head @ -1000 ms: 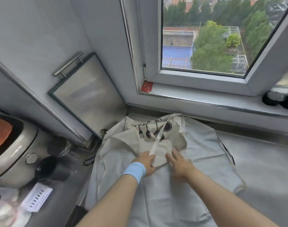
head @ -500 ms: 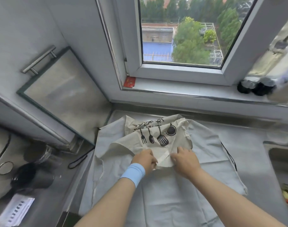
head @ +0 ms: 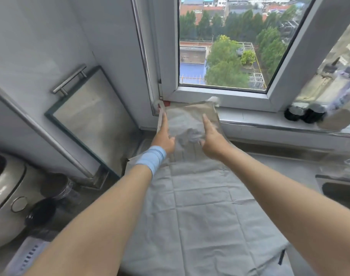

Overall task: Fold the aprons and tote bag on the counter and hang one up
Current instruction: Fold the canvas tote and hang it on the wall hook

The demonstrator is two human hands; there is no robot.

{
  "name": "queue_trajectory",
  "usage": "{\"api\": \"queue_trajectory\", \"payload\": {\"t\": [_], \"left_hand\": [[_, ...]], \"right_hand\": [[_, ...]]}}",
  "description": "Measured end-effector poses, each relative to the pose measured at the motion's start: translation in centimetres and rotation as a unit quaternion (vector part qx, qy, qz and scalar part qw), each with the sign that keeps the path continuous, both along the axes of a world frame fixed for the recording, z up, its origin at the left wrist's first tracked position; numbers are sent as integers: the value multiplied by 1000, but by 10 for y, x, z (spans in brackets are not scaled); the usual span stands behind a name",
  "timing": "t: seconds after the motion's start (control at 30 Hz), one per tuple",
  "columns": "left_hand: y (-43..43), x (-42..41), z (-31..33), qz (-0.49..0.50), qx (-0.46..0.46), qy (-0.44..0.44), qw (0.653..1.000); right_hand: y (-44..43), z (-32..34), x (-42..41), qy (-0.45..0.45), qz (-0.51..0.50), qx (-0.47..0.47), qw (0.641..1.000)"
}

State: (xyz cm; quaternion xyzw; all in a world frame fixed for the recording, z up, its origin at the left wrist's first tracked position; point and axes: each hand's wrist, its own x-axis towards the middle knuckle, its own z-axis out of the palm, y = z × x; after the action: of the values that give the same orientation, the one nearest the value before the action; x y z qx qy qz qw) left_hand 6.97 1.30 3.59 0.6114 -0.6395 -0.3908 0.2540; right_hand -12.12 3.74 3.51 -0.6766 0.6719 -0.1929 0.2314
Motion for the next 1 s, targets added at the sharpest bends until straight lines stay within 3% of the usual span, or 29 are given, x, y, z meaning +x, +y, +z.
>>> {"api": "queue_trajectory", "payload": {"t": [0.13, 0.27, 0.33, 0.4, 0.57, 0.7, 0.8, 1.0], "left_hand": [[42, 11, -47, -59, 59, -148, 985], [98, 21, -98, -135, 111, -380, 908], [119, 25, -119, -122, 140, -446, 875], [135, 30, -139, -107, 161, -436, 879], [128, 34, -167, -208, 152, -415, 873], [95, 28, -172, -217, 126, -425, 870], [80, 25, -170, -181, 97, -450, 869], [120, 55, -165, -58, 26, -408, 911]], "right_hand": [[55, -65, 6, 122, 84, 80, 986], [106, -125, 26, 158, 129, 198, 959], [118, -145, 32, 165, 127, 235, 950], [123, -161, 27, 206, 127, 242, 940], [102, -175, 3, 255, 108, 212, 937], [101, -175, 12, 282, 69, 140, 947], [120, -181, 34, 255, 128, 73, 956], [130, -197, 38, 272, 192, 96, 938]]}}
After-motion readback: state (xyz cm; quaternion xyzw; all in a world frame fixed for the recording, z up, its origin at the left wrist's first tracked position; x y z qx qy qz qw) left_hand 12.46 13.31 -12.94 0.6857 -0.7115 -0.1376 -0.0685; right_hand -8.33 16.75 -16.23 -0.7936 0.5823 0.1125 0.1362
